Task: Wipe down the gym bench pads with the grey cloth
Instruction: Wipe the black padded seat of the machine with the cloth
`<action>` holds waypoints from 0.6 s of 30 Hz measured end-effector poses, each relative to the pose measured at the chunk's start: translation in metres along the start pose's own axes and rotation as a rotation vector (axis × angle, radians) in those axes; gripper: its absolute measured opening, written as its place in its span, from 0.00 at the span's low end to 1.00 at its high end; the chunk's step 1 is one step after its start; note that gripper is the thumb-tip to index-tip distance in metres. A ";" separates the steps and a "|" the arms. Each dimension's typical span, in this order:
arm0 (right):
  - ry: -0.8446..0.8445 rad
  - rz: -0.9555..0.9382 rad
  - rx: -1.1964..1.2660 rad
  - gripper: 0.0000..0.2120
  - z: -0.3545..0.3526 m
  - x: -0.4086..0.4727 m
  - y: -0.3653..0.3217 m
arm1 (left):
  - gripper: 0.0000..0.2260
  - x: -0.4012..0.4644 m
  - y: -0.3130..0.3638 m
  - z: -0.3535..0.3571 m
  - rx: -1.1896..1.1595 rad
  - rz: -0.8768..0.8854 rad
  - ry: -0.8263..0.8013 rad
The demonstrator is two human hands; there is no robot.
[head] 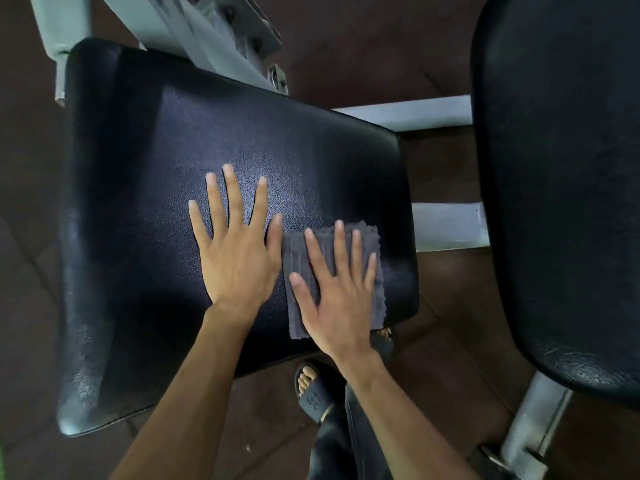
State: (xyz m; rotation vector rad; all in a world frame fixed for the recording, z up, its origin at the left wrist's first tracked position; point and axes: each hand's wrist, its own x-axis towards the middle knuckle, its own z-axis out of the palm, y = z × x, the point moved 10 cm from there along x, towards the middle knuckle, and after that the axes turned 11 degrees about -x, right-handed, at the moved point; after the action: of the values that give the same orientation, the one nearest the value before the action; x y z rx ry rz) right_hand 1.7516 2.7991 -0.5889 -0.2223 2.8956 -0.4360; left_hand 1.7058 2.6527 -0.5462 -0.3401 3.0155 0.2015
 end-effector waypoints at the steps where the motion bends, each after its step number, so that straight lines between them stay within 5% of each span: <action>1: -0.017 0.002 -0.015 0.30 0.004 -0.010 0.007 | 0.25 -0.001 0.000 0.000 0.001 -0.006 -0.002; 6: -0.095 0.119 -0.077 0.29 0.012 -0.019 0.076 | 0.27 0.000 0.000 0.001 0.023 -0.013 0.004; 12: -0.025 0.388 0.047 0.31 -0.018 0.139 0.096 | 0.27 0.001 0.001 0.004 0.029 -0.020 0.011; 15: 0.005 0.207 -0.020 0.31 -0.021 0.174 0.050 | 0.27 0.001 0.001 0.004 0.031 -0.013 0.021; 18: 0.028 -0.042 -0.076 0.30 -0.022 0.114 0.029 | 0.27 0.000 0.001 0.003 0.020 -0.018 0.013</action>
State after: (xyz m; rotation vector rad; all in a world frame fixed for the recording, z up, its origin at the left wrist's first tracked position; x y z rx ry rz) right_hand 1.6334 2.8126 -0.5980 -0.2915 2.9430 -0.3389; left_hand 1.7053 2.6543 -0.5488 -0.3682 3.0237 0.1690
